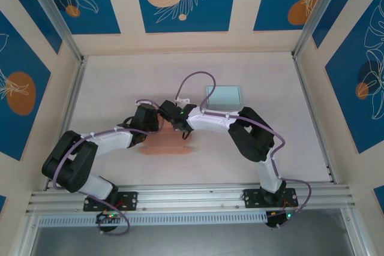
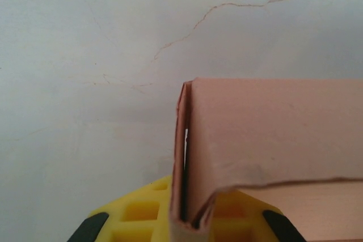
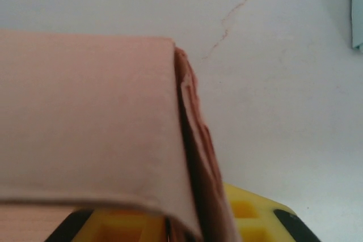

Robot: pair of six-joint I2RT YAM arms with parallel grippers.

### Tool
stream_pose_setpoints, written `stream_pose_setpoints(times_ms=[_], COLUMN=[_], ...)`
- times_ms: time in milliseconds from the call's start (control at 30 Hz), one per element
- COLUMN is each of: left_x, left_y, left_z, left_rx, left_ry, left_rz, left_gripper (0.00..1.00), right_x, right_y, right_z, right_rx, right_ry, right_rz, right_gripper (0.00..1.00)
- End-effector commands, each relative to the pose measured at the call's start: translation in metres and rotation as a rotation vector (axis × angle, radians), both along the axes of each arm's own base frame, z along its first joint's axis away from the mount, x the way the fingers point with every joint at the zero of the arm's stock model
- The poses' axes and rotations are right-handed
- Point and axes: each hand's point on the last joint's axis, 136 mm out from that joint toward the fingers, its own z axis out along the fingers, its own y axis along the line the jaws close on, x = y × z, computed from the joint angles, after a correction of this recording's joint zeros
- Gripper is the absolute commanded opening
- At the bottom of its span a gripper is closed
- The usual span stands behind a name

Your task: Fold the paper box

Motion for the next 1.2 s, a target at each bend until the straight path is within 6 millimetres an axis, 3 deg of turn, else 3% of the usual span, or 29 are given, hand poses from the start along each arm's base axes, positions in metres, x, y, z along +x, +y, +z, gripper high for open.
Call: stream_pose_setpoints(times_ms=[0,333,467,700,833,1033,1167], left_x=[0.007,0.003,0.001,0.001,0.005,0.004,-0.005], left_y=[0.047,0.084,0.097,0.104,0.086,0.025,0.009], left_z=[0.004,0.001,0.0,0.003,0.002,0.025,0.04], left_rx=[0.129,0.267,0.295,0.297,0.214,-0.093,-0.13], left_ry=[-0.026,-0.006,-0.004,-0.006,-0.006,-0.046,-0.013], left_rz=[0.181,0.315,0.386,0.431,0.348,0.077,-0.025], left_gripper=[0.0,0.0,0.0,0.0,0.0,0.3,0.47], right_x=[-0.02,-0.02,-0.02,-0.024,-0.027,-0.035,-0.039], right_y=[-0.083,-0.112,-0.126,-0.121,-0.106,-0.081,-0.074], right_z=[-0.028,-0.03,-0.028,-0.029,-0.027,-0.027,-0.026], right_rx=[-0.322,-0.408,-0.447,-0.471,-0.458,-0.418,-0.384], right_ry=[0.135,0.161,0.166,0.18,0.178,0.183,0.205], right_rz=[-0.039,-0.161,-0.194,-0.171,-0.125,-0.056,-0.032], right_gripper=[0.15,0.03,0.02,0.03,0.03,0.03,0.03])
